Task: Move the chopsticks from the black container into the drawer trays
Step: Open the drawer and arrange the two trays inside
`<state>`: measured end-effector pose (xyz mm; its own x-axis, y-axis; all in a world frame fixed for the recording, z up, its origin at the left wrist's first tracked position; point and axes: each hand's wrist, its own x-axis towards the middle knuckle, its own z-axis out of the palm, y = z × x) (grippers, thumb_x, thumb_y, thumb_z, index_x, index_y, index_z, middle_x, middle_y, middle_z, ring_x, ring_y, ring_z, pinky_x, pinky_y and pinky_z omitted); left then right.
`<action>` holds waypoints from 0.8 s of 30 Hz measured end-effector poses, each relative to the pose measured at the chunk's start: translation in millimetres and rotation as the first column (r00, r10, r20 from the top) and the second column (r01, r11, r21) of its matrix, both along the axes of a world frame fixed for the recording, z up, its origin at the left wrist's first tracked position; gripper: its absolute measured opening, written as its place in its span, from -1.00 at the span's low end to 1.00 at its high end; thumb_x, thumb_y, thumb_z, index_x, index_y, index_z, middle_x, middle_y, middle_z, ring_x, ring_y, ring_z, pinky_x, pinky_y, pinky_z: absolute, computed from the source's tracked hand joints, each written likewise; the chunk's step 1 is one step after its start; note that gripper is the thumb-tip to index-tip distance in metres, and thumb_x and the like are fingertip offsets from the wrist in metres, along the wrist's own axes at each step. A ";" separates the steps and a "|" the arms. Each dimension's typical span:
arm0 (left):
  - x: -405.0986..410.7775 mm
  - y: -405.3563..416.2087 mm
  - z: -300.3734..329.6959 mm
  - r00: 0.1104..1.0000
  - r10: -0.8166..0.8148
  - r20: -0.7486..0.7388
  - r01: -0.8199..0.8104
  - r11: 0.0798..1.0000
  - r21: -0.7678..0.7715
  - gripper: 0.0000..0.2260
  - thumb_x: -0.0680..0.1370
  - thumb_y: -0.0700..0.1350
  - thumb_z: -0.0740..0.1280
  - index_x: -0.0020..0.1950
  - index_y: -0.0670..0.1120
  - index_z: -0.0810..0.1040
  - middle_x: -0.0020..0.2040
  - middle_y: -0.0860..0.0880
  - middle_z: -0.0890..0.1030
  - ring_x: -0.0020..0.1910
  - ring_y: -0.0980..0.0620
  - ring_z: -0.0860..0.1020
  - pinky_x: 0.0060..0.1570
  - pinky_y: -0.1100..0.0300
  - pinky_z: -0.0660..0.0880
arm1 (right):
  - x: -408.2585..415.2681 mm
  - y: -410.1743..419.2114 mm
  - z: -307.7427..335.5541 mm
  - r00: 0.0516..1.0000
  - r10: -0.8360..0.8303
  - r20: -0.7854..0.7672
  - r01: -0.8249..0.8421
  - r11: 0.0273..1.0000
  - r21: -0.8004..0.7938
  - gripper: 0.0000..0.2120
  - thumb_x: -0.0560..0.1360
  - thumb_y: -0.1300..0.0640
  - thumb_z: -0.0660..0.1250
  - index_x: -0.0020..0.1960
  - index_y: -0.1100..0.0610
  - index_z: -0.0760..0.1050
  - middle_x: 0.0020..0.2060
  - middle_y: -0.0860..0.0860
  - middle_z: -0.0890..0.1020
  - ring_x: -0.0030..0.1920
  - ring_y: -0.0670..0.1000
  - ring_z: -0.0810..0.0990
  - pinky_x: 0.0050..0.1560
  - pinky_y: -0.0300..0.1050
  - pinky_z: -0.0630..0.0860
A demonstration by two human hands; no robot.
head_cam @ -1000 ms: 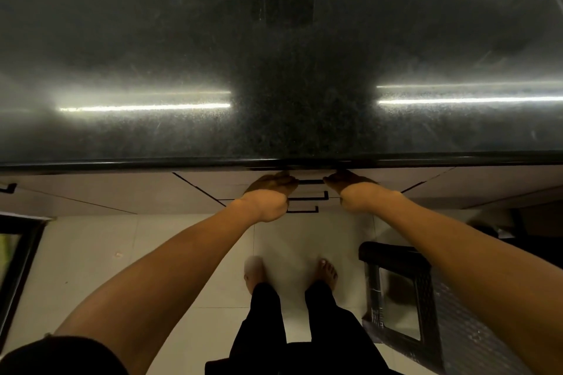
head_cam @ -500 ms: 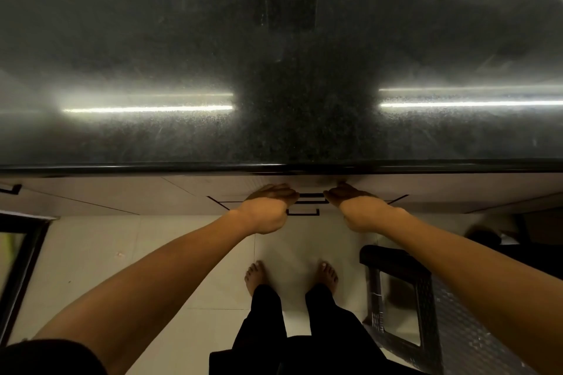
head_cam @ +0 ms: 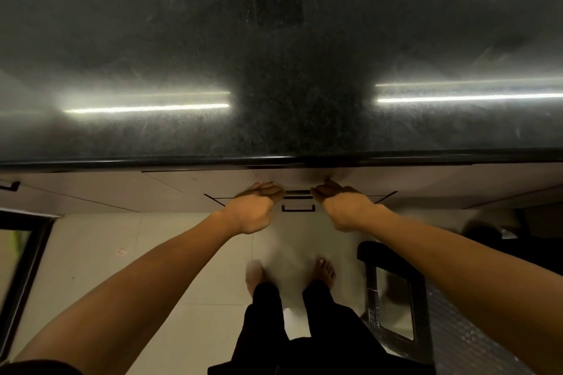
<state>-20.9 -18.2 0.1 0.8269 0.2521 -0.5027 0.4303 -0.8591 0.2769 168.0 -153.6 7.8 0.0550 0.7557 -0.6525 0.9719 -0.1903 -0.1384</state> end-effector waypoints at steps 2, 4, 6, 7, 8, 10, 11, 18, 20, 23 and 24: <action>-0.2 -0.9 0.5 1.000 -0.002 0.007 0.002 1.000 0.011 -0.49 0.60 -0.12 0.08 0.56 -0.10 0.09 0.58 -0.07 0.09 0.56 0.01 0.02 0.48 0.19 -0.17 | -1.5 -0.2 -0.3 1.000 -0.008 0.002 0.009 1.000 -0.018 -0.22 0.48 0.30 0.23 0.54 0.05 -0.13 0.55 0.05 -0.02 0.53 0.09 -0.04 0.47 0.09 0.08; -0.8 -1.7 1.0 1.000 -0.008 0.020 0.007 1.000 0.024 -0.50 0.60 -0.12 0.08 0.55 -0.11 0.12 0.57 -0.08 0.12 0.56 0.01 0.04 0.49 0.17 -0.15 | -3.7 -1.2 -0.1 1.000 -0.017 0.008 0.017 1.000 -0.023 -0.22 0.48 0.30 0.24 0.54 0.05 -0.12 0.54 0.06 0.00 0.52 0.10 0.03 0.47 0.10 0.11; -2.7 -4.0 2.3 1.000 -0.003 0.031 0.002 1.000 0.018 -0.50 0.60 -0.12 0.08 0.55 -0.12 0.13 0.57 -0.09 0.15 0.55 -0.01 0.07 0.49 0.18 -0.13 | -6.3 -3.5 0.2 1.000 -0.023 0.005 0.023 1.000 -0.018 -0.22 0.47 0.30 0.24 0.54 0.05 -0.11 0.54 0.05 0.02 0.52 0.09 0.03 0.46 0.10 0.13; -3.2 -5.7 2.8 0.999 0.001 0.046 -0.002 1.000 0.019 -0.51 0.60 -0.12 0.09 0.54 -0.13 0.15 0.56 -0.10 0.17 0.55 -0.02 0.10 0.48 0.18 -0.11 | -7.1 -4.6 0.0 1.000 -0.023 0.006 0.023 1.000 -0.016 -0.23 0.48 0.30 0.24 0.54 0.05 -0.10 0.54 0.04 0.02 0.52 0.09 0.02 0.46 0.09 0.14; -4.5 -7.8 3.5 0.998 -0.001 0.068 -0.001 1.000 0.027 -0.52 0.60 -0.12 0.09 0.53 -0.14 0.18 0.55 -0.10 0.20 0.54 -0.03 0.13 0.48 0.19 -0.08 | -9.3 -6.4 0.1 1.000 -0.023 0.012 0.023 1.000 -0.019 -0.23 0.48 0.29 0.23 0.54 0.06 -0.10 0.54 0.05 0.02 0.52 0.09 0.02 0.46 0.09 0.15; -8.2 -12.8 4.7 0.994 -0.006 0.114 0.001 0.999 0.039 -0.53 0.59 -0.14 0.11 0.51 -0.15 0.25 0.52 -0.11 0.28 0.50 -0.06 0.22 0.47 0.18 0.03 | -16.1 -10.8 0.6 0.999 -0.022 0.031 0.023 0.999 -0.033 -0.25 0.48 0.29 0.23 0.54 0.06 -0.08 0.53 0.07 0.09 0.50 0.13 0.10 0.45 0.11 0.20; -11.7 -16.4 4.8 0.993 -0.005 0.117 0.001 0.999 0.034 -0.54 0.58 -0.15 0.12 0.49 -0.15 0.27 0.50 -0.13 0.32 0.47 -0.08 0.26 0.46 0.15 0.09 | -20.0 -14.6 1.2 0.999 -0.022 0.038 0.023 0.999 -0.046 -0.27 0.48 0.28 0.22 0.54 0.06 -0.06 0.51 0.09 0.16 0.47 0.15 0.19 0.43 0.12 0.24; -62.4 -64.7 -2.9 0.995 -0.073 0.069 0.073 0.997 0.005 -0.49 0.56 -0.12 0.15 0.52 -0.10 0.20 0.52 -0.11 0.27 0.52 -0.09 0.17 0.47 0.10 0.06 | -54.1 -74.0 5.9 0.997 0.071 0.034 -0.068 0.995 -0.072 -0.26 0.49 0.25 0.19 0.54 0.07 -0.12 0.54 0.08 0.07 0.53 0.09 0.03 0.46 0.10 0.16; -73.6 -77.7 -4.1 0.994 -0.080 0.080 0.080 0.997 0.002 -0.49 0.56 -0.11 0.14 0.53 -0.09 0.20 0.52 -0.11 0.26 0.52 -0.09 0.17 0.48 0.09 0.07 | -64.8 -86.9 9.6 0.997 0.076 0.025 -0.074 0.994 -0.078 -0.26 0.49 0.25 0.20 0.55 0.07 -0.12 0.54 0.05 0.04 0.53 0.07 -0.03 0.47 0.10 0.16; -87.9 -96.1 -5.6 0.994 -0.088 0.071 0.089 0.996 0.000 -0.49 0.56 -0.11 0.14 0.53 -0.09 0.19 0.53 -0.10 0.25 0.52 -0.09 0.17 0.48 0.09 0.07 | -81.4 -103.7 15.9 0.996 0.081 0.027 -0.078 0.994 -0.080 -0.28 0.50 0.26 0.18 0.55 0.07 -0.12 0.54 0.04 0.04 0.54 0.06 -0.04 0.46 0.09 0.17; -92.7 -102.1 -5.6 0.994 -0.090 0.067 0.090 0.996 -0.002 -0.48 0.56 -0.11 0.13 0.53 -0.09 0.18 0.53 -0.10 0.25 0.52 -0.09 0.17 0.48 0.10 0.06 | -86.9 -110.0 17.1 0.996 0.080 0.029 -0.078 0.994 -0.080 -0.28 0.51 0.26 0.17 0.55 0.07 -0.12 0.54 0.04 0.03 0.54 0.06 -0.04 0.46 0.09 0.17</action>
